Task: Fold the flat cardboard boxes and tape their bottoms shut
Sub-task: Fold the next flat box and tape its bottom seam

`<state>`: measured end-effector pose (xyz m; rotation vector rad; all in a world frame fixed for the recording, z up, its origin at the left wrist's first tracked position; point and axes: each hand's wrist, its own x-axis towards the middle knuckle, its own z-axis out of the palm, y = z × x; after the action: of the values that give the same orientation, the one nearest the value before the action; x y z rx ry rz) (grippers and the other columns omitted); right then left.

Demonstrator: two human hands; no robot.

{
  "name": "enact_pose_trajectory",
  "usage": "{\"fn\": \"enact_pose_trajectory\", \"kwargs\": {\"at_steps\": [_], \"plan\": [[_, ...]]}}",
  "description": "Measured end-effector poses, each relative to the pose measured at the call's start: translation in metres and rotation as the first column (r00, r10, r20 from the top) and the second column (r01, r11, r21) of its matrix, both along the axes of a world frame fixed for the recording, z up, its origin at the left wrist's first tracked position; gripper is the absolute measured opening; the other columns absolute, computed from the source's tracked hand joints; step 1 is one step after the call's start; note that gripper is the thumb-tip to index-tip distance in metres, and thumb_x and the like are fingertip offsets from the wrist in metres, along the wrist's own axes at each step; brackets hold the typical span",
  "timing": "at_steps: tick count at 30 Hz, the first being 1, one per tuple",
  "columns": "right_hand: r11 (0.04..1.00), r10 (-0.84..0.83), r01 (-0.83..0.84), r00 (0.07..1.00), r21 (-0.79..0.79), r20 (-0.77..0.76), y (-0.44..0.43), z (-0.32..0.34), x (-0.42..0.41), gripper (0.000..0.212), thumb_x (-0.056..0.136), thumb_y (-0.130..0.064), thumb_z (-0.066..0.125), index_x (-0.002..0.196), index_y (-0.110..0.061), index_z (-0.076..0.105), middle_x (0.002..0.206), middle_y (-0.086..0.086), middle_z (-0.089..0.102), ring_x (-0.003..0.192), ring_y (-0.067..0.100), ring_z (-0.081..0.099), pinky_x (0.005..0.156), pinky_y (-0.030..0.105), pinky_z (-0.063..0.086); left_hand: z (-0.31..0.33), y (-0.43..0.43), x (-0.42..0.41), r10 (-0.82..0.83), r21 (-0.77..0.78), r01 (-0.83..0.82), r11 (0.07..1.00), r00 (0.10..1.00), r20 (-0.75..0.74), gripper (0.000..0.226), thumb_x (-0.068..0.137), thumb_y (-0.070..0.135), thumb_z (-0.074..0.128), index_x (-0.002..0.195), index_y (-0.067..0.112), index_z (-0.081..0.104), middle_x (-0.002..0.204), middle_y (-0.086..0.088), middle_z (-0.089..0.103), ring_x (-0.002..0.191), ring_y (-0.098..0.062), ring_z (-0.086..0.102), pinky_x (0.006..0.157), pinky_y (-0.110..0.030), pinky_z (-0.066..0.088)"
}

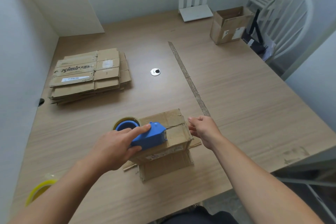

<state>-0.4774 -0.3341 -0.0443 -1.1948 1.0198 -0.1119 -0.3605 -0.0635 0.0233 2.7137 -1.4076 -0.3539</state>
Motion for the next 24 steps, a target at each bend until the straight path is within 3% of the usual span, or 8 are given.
{"fn": "enact_pose_trajectory", "kwargs": {"at_steps": [12, 14, 16, 18, 20, 24], "plan": [[0.993, 0.091, -0.079, 0.985, 0.086, -0.149, 0.009, -0.004, 0.004, 0.021, 0.095, -0.032, 0.065, 0.087, -0.012, 0.063, 0.077, 0.002, 0.064, 0.056, 0.013, 0.054, 0.045, 0.019, 0.042, -0.001, 0.0, 0.0, -0.005, -0.05, 0.004, 0.999, 1.0, -0.013, 0.073, 0.096, 0.053, 0.049, 0.136, 0.067, -0.01, 0.129, 0.02, 0.055, 0.097, -0.016, 0.059, 0.077, -0.031, 0.047], [0.99, 0.135, -0.138, 0.972, 0.002, -0.191, 0.011, -0.001, 0.002, 0.03, 0.095, -0.038, 0.063, 0.107, -0.011, 0.06, 0.097, 0.004, 0.062, 0.075, 0.018, 0.062, 0.053, 0.024, 0.048, -0.001, 0.0, 0.0, -0.001, -0.058, 0.0, 0.998, 1.0, -0.01, 0.072, 0.096, 0.053, 0.049, 0.138, 0.067, -0.008, 0.127, 0.02, 0.055, 0.097, -0.016, 0.058, 0.076, -0.031, 0.047], [0.939, 0.181, -0.246, 0.947, -0.24, -0.264, 0.011, 0.002, -0.001, 0.038, 0.094, -0.041, 0.062, 0.126, -0.021, 0.053, 0.117, 0.002, 0.057, 0.104, 0.023, 0.06, 0.072, 0.032, 0.052, 0.0, 0.0, 0.0, -0.005, -0.061, 0.005, 0.998, 1.0, -0.005, 0.072, 0.096, 0.053, 0.049, 0.137, 0.067, -0.009, 0.128, 0.021, 0.055, 0.097, -0.016, 0.058, 0.075, -0.03, 0.046], [0.856, 0.202, -0.259, 0.964, -0.447, -0.172, 0.011, 0.003, -0.004, 0.027, 0.096, -0.035, 0.06, 0.121, -0.027, 0.058, 0.114, -0.006, 0.062, 0.107, 0.017, 0.06, 0.078, 0.029, 0.05, 0.0, 0.0, 0.0, -0.016, -0.065, 0.016, 0.998, 1.0, 0.001, 0.073, 0.095, 0.054, 0.049, 0.136, 0.066, -0.01, 0.129, 0.021, 0.055, 0.098, -0.016, 0.06, 0.073, -0.03, 0.045], [0.869, 0.25, -0.227, 0.968, -0.44, -0.006, 0.017, 0.006, -0.004, 0.021, 0.098, -0.036, 0.058, 0.119, -0.036, 0.062, 0.109, -0.019, 0.062, 0.107, 0.007, 0.061, 0.077, 0.019, 0.046, 0.001, 0.0, 0.0, -0.025, -0.07, 0.026, 0.997, 1.0, 0.009, 0.073, 0.095, 0.054, 0.049, 0.137, 0.066, -0.009, 0.127, 0.019, 0.056, 0.096, -0.017, 0.06, 0.07, -0.029, 0.043], [0.872, 0.328, -0.278, 0.943, -0.402, 0.062, 0.036, -0.001, 0.0, 0.041, 0.102, -0.037, 0.052, 0.142, -0.039, 0.05, 0.136, -0.022, 0.05, 0.127, 0.001, 0.048, 0.106, 0.021, 0.036, 0.004, -0.001, 0.0, -0.023, -0.088, 0.023, 0.996, 1.0, 0.005, 0.072, 0.094, 0.053, 0.05, 0.139, 0.066, -0.005, 0.117, 0.017, 0.059, 0.089, -0.017, 0.059, 0.068, -0.03, 0.043]]}}
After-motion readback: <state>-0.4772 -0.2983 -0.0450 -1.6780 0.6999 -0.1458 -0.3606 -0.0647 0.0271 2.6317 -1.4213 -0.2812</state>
